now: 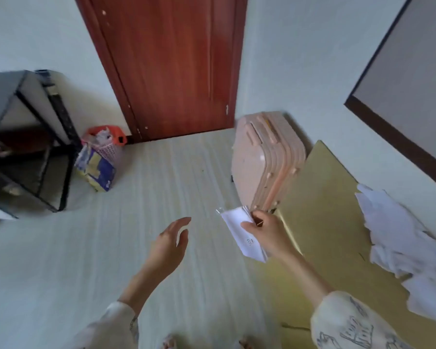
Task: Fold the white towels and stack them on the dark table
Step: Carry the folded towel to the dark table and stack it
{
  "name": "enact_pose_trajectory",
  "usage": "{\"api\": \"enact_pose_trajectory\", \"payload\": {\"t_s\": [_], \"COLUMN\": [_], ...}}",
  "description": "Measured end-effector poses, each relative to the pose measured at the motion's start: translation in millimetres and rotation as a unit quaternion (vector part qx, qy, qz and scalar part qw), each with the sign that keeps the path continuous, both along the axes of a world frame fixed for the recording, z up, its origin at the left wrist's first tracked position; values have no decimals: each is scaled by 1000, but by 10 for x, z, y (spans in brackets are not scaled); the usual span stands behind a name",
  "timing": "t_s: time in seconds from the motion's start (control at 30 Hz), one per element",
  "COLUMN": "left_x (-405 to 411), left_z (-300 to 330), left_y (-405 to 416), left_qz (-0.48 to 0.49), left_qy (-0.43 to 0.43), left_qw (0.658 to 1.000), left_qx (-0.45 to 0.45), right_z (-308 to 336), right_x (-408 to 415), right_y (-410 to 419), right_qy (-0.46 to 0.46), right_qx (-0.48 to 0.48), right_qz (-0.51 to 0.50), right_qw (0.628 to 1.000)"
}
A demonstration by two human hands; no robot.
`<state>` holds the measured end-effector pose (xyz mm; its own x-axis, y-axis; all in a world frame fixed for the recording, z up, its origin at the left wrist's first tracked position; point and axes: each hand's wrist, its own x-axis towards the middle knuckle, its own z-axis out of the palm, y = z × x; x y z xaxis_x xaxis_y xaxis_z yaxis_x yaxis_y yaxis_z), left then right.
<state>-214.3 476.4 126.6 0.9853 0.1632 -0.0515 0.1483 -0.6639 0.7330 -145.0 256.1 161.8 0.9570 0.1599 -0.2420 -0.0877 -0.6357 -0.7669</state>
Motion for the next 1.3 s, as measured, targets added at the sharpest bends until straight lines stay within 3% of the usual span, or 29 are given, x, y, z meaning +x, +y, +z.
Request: {"api": "enact_pose_trajectory", "payload": {"t_s": [0.2,0.6,1.3], "left_x": [-879,-2176,-589], "left_z": [245,480,252], "left_y": [1622,4412,8301], "left_qz": [123,274,348], "left_qy": [-40,-41,4], "left_qw": [992,960,938], "left_qx": [10,50,2], "right_z": [361,607,449], "right_x": [-320,-868,861], "right_y": [1719,4938,9495], "right_qy": [-51,-51,-61], "right_qx": [1,67,10], "right_qz": [150,335,499], "right_qw": [987,938,865]}}
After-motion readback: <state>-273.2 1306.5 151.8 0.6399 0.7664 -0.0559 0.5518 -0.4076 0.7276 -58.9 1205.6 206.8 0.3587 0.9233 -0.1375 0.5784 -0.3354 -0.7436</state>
